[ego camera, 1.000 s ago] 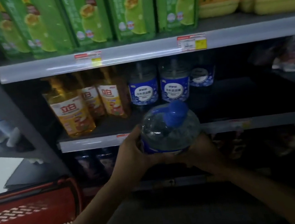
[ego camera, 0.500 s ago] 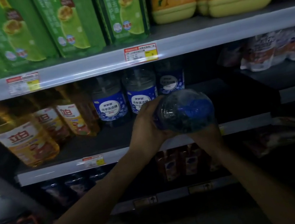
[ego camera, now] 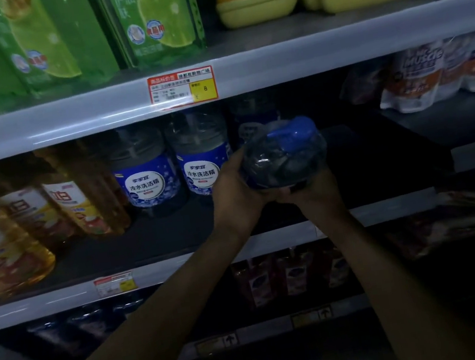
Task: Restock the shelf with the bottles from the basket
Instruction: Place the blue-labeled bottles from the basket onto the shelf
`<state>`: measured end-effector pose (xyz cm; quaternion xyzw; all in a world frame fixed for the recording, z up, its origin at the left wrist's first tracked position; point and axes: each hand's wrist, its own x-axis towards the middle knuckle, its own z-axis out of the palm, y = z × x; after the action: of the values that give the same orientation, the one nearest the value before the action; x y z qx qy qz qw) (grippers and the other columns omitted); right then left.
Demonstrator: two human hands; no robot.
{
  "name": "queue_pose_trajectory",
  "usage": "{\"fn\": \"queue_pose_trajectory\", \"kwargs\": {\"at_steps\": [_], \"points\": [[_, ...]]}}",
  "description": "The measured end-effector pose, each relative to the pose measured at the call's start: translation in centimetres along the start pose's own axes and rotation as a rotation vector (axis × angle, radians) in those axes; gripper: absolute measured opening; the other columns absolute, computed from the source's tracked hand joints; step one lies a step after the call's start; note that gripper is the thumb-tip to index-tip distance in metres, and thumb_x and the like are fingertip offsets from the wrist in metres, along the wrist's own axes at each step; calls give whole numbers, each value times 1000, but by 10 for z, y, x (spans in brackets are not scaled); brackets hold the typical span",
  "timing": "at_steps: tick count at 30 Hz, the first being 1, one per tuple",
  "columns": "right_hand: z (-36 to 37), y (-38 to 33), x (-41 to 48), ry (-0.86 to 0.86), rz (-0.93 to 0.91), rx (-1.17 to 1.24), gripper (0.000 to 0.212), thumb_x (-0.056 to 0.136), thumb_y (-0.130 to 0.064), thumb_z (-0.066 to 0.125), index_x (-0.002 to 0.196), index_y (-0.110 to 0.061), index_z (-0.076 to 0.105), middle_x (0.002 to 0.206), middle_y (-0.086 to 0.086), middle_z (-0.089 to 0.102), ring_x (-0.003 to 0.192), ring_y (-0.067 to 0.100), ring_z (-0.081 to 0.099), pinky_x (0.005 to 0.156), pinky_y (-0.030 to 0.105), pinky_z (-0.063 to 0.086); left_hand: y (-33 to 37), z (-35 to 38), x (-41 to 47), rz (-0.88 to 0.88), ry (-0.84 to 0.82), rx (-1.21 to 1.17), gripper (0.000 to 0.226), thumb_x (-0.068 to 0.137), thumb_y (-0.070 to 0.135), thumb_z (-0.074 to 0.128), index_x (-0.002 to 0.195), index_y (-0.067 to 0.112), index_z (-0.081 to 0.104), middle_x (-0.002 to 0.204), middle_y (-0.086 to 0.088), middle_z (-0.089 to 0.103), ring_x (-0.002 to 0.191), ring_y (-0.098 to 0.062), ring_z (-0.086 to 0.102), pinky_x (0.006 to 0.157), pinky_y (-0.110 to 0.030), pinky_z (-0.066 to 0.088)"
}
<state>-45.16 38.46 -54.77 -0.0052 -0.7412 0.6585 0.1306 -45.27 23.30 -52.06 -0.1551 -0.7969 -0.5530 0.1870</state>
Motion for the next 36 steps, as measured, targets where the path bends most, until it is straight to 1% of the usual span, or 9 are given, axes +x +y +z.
{"fn": "queue_pose_trajectory", "kwargs": {"at_steps": [3, 10, 12, 15, 20, 22, 26, 31, 36], "points": [[4, 5, 10, 18, -4, 27, 90, 64, -5, 96, 141, -18, 52, 121, -9, 66, 109, 5, 64, 81, 10, 52, -1, 8, 9, -41, 31, -20, 88, 57, 15, 101, 133, 21, 60, 113, 25, 66, 102, 21, 60, 87, -4, 48], [13, 13, 21, 27, 10, 207, 97, 67, 8, 88, 147, -23, 42, 129, -10, 63, 110, -2, 65, 87, 26, 58, 1, 24, 25, -119, 129, 50, 85, 52, 35, 103, 127, 21, 63, 119, 9, 74, 105, -6, 69, 89, -26, 59], [16, 14, 25, 35, 22, 217, 100, 66, 5, 90, 148, -26, 41, 131, -11, 63, 115, 3, 64, 92, 36, 59, 2, 24, 28, -150, 150, 49, 86, 52, 41, 102, 127, 21, 64, 116, 11, 74, 102, -7, 70, 87, -32, 61], [22, 16, 30, 47, 24, 210, 103, 63, -1, 93, 148, -28, 42, 130, -14, 63, 115, 3, 63, 88, 34, 59, 2, 24, 31, -180, 180, 68, 82, 55, 43, 101, 125, 22, 64, 111, 14, 73, 98, -4, 68, 86, -29, 61], [29, 18, 37, 88, 20, 212, 102, 60, -13, 92, 148, -34, 44, 130, -9, 66, 117, 10, 65, 89, 46, 61, -4, 32, 33, -203, 228, 102, 84, 62, 44, 97, 134, 23, 61, 121, 9, 74, 104, -7, 70, 89, -31, 61], [32, 19, 40, 102, 21, 191, 101, 59, -25, 89, 148, -35, 44, 131, -8, 67, 117, 12, 65, 91, 45, 60, -5, 36, 33, -201, 246, 86, 85, 64, 45, 96, 137, 24, 58, 124, 8, 74, 108, -8, 71, 90, -32, 61], [36, 21, 45, 125, 14, 149, 80, 81, -9, 77, 150, -34, 43, 134, -6, 64, 120, 15, 62, 97, 43, 57, -8, 39, 30, -176, 281, 14, 70, 75, 27, 92, 135, 15, 59, 126, 1, 73, 109, -8, 69, 88, -23, 60], [35, 24, 43, 136, 37, 106, 68, 89, -2, 69, 149, -24, 46, 127, -10, 59, 115, 9, 58, 74, 6, 45, -17, 44, 25, -165, 296, 2, 59, 82, 13, 83, 136, 12, 59, 128, -2, 71, 113, -12, 69, 94, -27, 60], [38, 22, 42, 155, 59, 97, 73, 81, -2, 77, 144, -28, 50, 121, -12, 63, 113, 9, 61, 84, 18, 51, -25, 40, 19, -156, 254, -32, 58, 84, 4, 78, 137, 14, 59, 129, 1, 71, 113, -5, 66, 89, -9, 53]]}}
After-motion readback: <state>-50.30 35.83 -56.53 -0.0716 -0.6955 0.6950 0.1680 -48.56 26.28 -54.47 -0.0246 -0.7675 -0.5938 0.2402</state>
